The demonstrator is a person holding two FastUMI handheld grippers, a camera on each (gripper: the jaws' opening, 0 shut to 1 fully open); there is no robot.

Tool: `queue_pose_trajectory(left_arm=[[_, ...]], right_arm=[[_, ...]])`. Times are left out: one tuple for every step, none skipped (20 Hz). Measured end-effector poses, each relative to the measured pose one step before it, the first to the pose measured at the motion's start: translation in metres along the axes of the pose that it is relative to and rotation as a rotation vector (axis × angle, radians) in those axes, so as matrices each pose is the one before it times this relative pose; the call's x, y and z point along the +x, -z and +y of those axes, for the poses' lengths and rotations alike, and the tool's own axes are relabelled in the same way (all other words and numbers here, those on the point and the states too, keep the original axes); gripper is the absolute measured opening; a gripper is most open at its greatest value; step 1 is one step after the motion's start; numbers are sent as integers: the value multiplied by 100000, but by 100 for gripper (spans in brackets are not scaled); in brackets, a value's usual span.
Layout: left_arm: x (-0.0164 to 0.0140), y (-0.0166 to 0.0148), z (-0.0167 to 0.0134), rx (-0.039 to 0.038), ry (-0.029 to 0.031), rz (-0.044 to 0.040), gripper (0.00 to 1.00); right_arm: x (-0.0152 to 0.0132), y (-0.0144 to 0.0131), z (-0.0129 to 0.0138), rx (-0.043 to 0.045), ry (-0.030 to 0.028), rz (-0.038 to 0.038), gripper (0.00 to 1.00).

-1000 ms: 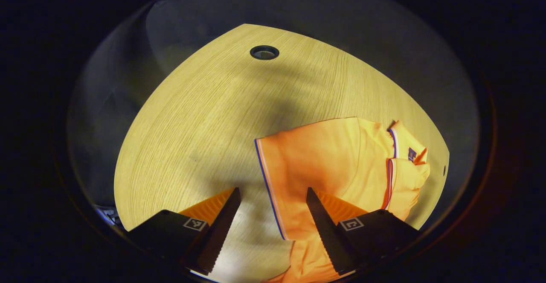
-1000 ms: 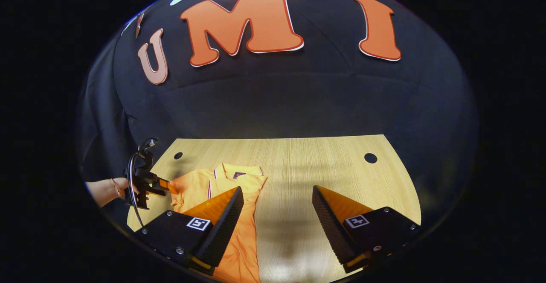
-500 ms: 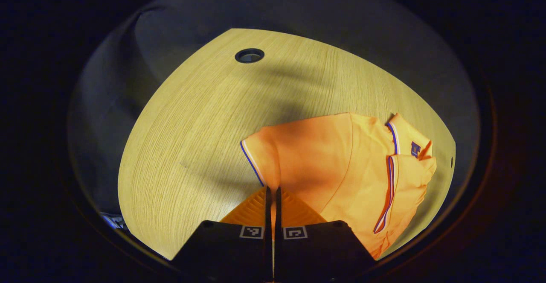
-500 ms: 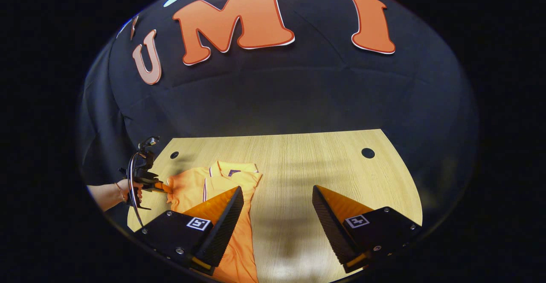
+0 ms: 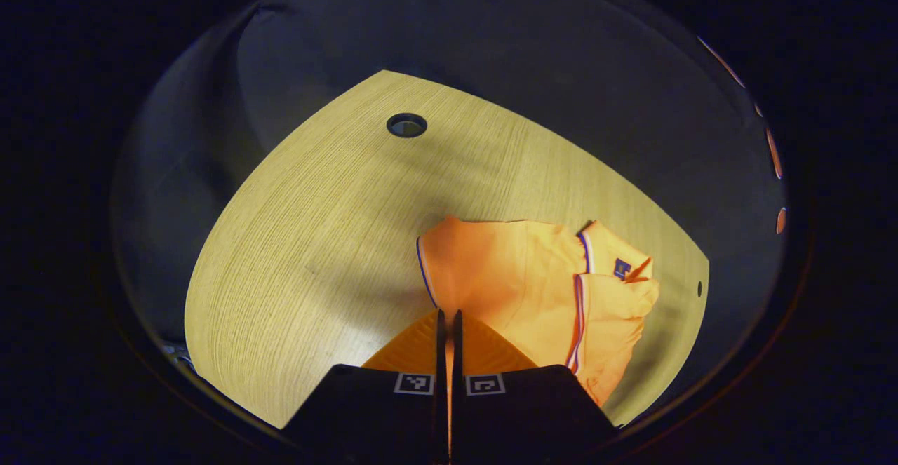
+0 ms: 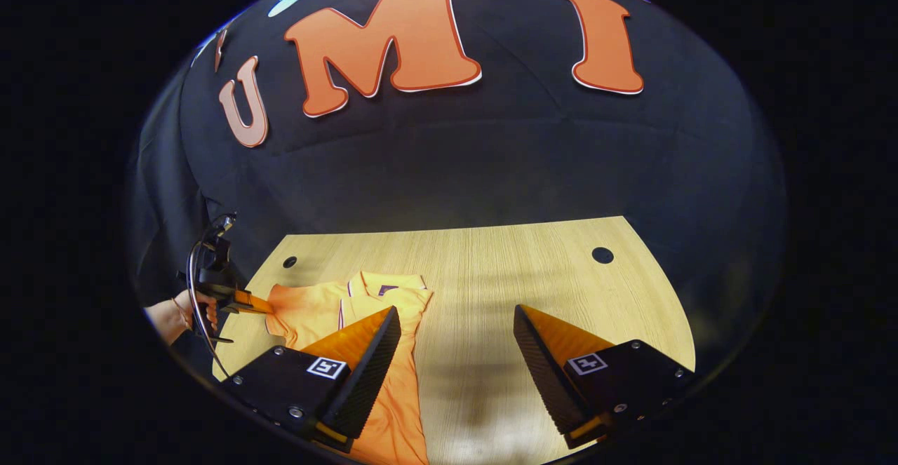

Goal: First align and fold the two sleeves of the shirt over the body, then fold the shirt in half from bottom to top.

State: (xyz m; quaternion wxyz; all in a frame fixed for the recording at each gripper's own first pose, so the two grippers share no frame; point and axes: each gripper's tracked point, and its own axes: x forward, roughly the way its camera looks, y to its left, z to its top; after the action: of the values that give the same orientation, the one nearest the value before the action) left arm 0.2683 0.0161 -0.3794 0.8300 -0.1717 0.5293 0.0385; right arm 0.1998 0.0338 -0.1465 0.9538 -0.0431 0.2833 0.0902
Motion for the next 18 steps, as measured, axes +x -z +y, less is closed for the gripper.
queue_pose_trajectory(left_arm=[[-658,-236,-672,2494,747,-1160,2],[-634,-178,-980,2337,1332,-768,2],[-702,-188,-973,1879,1468,-761,2],[-555,-123,-1051,1836,1470,-296,2],[-344,148,-1169,2059,1456,545,2],[-335,243,-1178,2073,882,506,2],[-184,112,-1366,2168,1737,123,2],[60,131,-1514,2310,1855,94,2],[-133,-19,-1366,2407,1782,29,2],[-65,98,-1339,2474,1447,200,2],[40,-38,-1337,2447,1377,70,2],[-43,-40,-1407,2336,1511,-38,2],[65,-65,-1284,2088,1432,102,2],[281,-33,-1139,2035,1499,509,2],[194,-26,-1176,1826,1198,601,2],[246,114,-1146,1693,1023,650,2],[341,92,-963,1615,667,1113,2],[349,125,-592,1509,619,1140,2]], right_arm=[[-154,-75,17,-16,-134,-128,99],[-252,-51,6,99,-23,-318,99],[-158,-78,13,-41,-95,-491,99],[-288,-121,-100,44,126,-484,99],[-213,-114,-105,380,112,-501,99],[-57,-7,-130,625,-187,-235,99],[-191,31,-87,617,-141,13,99],[-212,-64,-190,530,124,-309,99],[-220,8,-233,357,374,-327,99],[-161,72,-265,221,381,-138,99],[-164,79,-309,358,393,-17,99],[-165,177,-275,403,395,-17,99],[-223,36,-464,596,975,-505,99],[-163,163,-362,152,692,-21,99],[-233,117,-466,433,858,151,99],[-139,186,-494,758,613,171,99],[-160,128,-430,824,474,123,99],[-204,257,-468,700,604,219,99]])
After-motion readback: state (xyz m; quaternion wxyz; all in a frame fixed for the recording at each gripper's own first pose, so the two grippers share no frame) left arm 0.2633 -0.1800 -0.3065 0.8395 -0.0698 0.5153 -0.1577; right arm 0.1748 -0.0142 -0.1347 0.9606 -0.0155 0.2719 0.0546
